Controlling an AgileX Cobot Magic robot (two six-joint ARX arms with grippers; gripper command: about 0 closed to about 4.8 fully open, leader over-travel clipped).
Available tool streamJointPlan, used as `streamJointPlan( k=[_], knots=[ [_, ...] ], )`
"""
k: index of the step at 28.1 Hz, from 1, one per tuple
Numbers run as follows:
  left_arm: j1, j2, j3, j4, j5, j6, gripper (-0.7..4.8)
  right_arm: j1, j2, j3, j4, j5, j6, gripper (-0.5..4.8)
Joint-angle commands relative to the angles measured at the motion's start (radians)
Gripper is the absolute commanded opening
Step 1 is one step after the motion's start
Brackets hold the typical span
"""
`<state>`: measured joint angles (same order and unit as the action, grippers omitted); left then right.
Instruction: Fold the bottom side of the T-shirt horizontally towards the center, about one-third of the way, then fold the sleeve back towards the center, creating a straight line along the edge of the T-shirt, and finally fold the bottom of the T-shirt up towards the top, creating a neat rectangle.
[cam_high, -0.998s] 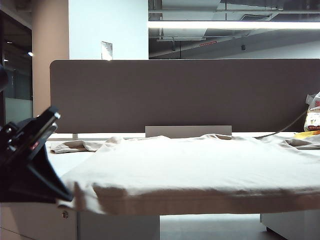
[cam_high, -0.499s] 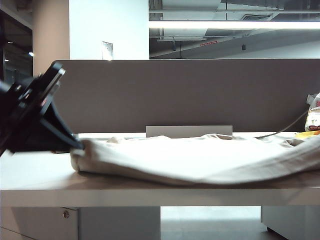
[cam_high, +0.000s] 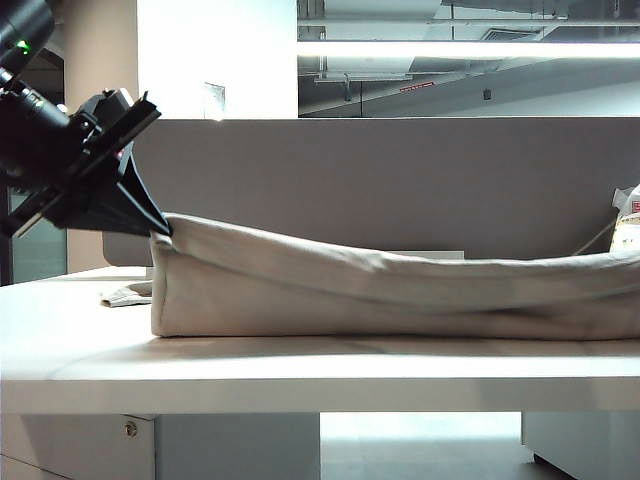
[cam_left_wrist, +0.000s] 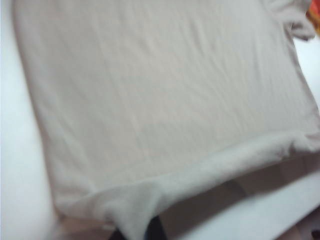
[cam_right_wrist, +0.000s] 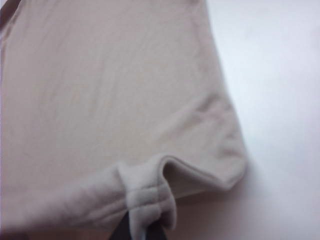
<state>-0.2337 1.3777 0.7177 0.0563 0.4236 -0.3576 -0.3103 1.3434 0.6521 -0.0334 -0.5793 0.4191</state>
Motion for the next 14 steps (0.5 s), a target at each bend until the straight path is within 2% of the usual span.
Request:
streamJointPlan(
  k=[1, 14],
  knots=[
    [0.023, 0.040, 0.040, 0.005, -0.007, 0.011, -0.06, 0.011, 0.057, 0.050, 0.016, -0.007, 0.000, -0.05],
    [0.040, 0.244, 0.209, 0.005, -0.021, 0.037, -0.06, 0.105, 0.293, 0.293, 0.039, 0.004, 0.000, -0.05]
  ],
)
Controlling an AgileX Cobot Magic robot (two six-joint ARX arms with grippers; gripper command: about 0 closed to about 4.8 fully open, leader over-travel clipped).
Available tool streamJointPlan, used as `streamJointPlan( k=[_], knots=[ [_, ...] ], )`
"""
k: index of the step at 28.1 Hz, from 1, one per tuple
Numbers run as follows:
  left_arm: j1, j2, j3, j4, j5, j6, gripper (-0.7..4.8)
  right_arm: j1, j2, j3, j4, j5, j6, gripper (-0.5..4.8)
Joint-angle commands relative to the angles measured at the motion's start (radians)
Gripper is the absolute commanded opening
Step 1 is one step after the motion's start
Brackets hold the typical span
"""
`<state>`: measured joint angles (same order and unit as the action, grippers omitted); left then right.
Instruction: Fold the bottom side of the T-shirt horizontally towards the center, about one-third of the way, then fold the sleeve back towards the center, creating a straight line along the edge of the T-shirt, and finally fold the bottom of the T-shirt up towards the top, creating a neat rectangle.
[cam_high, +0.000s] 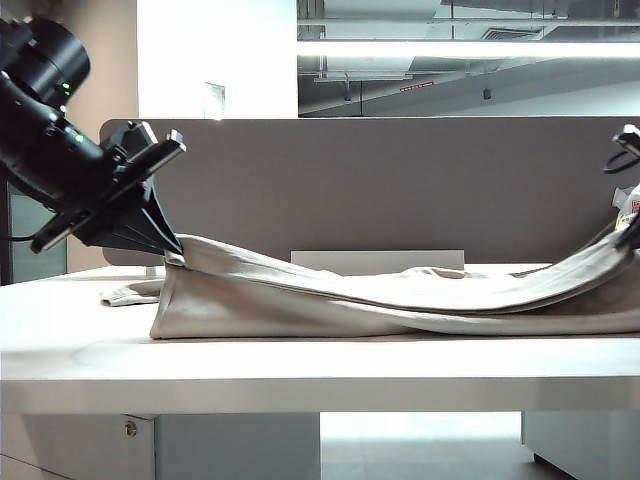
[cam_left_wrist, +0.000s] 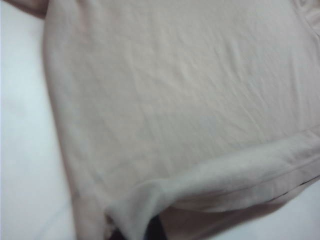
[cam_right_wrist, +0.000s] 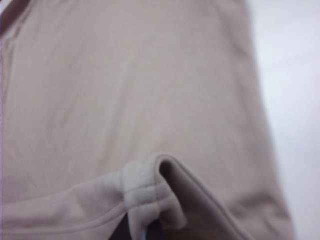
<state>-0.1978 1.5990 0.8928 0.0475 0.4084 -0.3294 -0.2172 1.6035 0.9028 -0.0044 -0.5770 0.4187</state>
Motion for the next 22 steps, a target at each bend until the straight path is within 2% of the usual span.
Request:
streamJointPlan(
  k=[1, 9, 22],
  knots=[
    [0.004, 0.033, 0.045, 0.013, -0.006, 0.014, -0.06, 0.014, 0.051, 0.063, 0.009, 0.006, 0.000, -0.05],
    [0.005, 0.121, 0.124, 0.009, -0.031, 0.050, -0.06, 0.018, 0.129, 0.153, 0.009, 0.036, 0.000, -0.05],
    [0.005, 0.204, 0.229, -0.008, -0.084, 0.094, -0.06, 0.016, 0.145, 0.179, 0.069, 0.086, -0.007, -0.05]
  ],
)
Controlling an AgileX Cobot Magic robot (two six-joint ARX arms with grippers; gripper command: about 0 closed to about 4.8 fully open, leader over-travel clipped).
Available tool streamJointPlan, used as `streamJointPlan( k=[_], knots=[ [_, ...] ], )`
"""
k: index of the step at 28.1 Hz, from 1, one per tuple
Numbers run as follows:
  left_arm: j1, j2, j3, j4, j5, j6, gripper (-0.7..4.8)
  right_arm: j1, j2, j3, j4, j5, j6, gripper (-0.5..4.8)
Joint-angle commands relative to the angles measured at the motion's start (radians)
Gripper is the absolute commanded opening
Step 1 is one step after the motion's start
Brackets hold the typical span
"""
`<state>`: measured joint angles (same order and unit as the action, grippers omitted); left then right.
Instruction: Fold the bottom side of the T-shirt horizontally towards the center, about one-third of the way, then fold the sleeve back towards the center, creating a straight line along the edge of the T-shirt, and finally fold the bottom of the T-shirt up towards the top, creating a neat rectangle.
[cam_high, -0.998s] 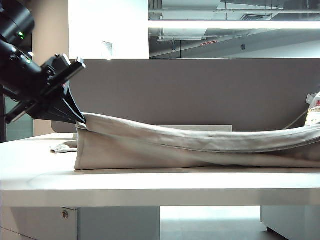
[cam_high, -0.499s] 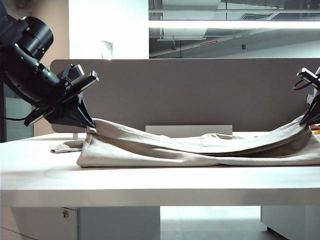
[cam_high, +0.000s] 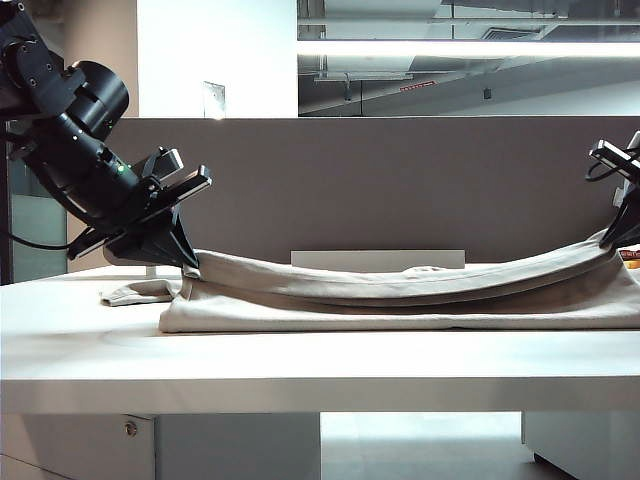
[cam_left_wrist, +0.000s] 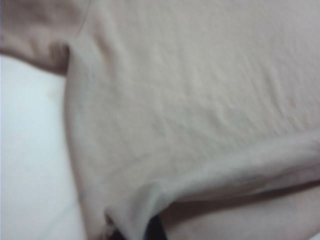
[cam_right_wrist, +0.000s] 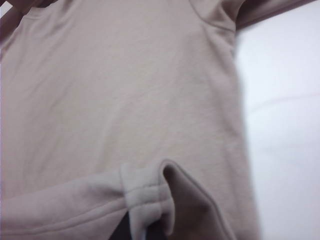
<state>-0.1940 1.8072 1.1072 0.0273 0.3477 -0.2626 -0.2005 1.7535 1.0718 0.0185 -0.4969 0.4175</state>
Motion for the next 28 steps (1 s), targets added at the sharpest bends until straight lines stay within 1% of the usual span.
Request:
streamJointPlan(
  k=[1, 3, 8, 10, 16, 19, 23, 28],
  knots=[
    [0.001, -0.004, 0.019, 0.010, -0.035, 0.035, -0.06, -0.001, -0.005, 0.011, 0.052, 0.008, -0.006, -0.05],
    [0.001, -0.004, 0.029, 0.012, -0.043, 0.053, -0.06, -0.001, 0.007, 0.018, 0.063, 0.008, -0.006, -0.05],
    [0.001, -0.004, 0.043, 0.013, -0.061, 0.054, -0.06, 0.007, 0.052, 0.059, 0.037, -0.002, -0.006, -0.05],
    [0.001, -0.003, 0.044, 0.019, -0.061, 0.068, -0.06, 0.008, 0.065, 0.071, 0.027, -0.003, -0.006, -0.05],
    [0.001, 0.009, 0.063, 0.025, -0.099, 0.080, -0.06, 0.010, 0.076, 0.073, 0.046, 0.009, -0.006, -0.05],
    [0.001, 0.041, 0.105, -0.003, -0.098, 0.090, -0.06, 0.010, 0.090, 0.083, 0.047, 0.007, -0.006, -0.05],
    [0.001, 0.096, 0.185, -0.081, -0.097, 0.091, -0.06, 0.010, 0.105, 0.096, 0.039, 0.007, -0.007, -0.05],
    [0.001, 0.108, 0.198, -0.069, -0.101, 0.100, -0.06, 0.010, 0.106, 0.096, 0.055, 0.011, -0.055, -0.04]
  ],
)
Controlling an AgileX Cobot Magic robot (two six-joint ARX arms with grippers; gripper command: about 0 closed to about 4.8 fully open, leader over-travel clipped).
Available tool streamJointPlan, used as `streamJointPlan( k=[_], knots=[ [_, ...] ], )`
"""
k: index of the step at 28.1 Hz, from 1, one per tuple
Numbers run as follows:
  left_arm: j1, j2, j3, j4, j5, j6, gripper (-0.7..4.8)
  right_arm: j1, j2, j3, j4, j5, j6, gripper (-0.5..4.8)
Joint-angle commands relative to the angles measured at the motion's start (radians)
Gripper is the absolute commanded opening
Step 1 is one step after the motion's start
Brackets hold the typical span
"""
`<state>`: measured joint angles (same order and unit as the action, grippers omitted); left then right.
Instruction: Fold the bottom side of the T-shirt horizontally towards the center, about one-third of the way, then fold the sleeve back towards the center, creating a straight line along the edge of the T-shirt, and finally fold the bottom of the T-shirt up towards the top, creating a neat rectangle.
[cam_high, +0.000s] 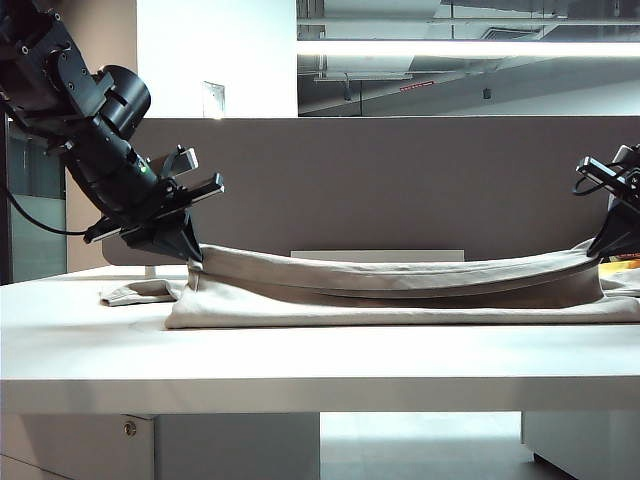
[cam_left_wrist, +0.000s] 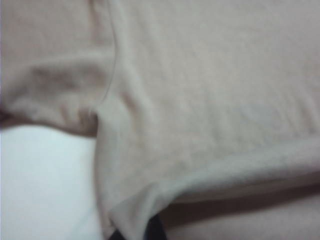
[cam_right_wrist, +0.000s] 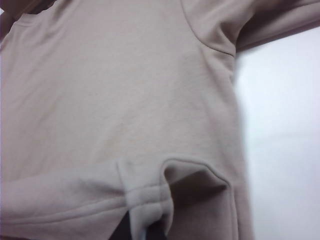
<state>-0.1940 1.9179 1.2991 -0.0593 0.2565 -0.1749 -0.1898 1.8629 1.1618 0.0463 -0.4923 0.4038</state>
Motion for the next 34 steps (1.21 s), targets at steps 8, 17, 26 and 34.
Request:
streamJointPlan(
  k=[8, 17, 26, 34],
  knots=[
    [0.001, -0.002, 0.007, 0.054, -0.026, 0.038, 3.98, -0.002, -0.003, 0.006, 0.047, 0.031, -0.042, 4.27],
    [0.019, -0.017, 0.007, -0.059, -0.055, 0.037, 4.79, -0.003, -0.011, 0.006, 0.004, 0.024, -0.042, 4.45],
    [0.008, -0.019, 0.003, -0.233, 0.085, 0.013, 4.79, -0.015, -0.010, 0.006, -0.182, 0.027, -0.105, 2.99],
    [-0.029, -0.019, 0.003, -0.293, 0.081, 0.014, 4.79, -0.016, -0.010, 0.006, -0.255, 0.026, -0.122, 3.02]
  ],
)
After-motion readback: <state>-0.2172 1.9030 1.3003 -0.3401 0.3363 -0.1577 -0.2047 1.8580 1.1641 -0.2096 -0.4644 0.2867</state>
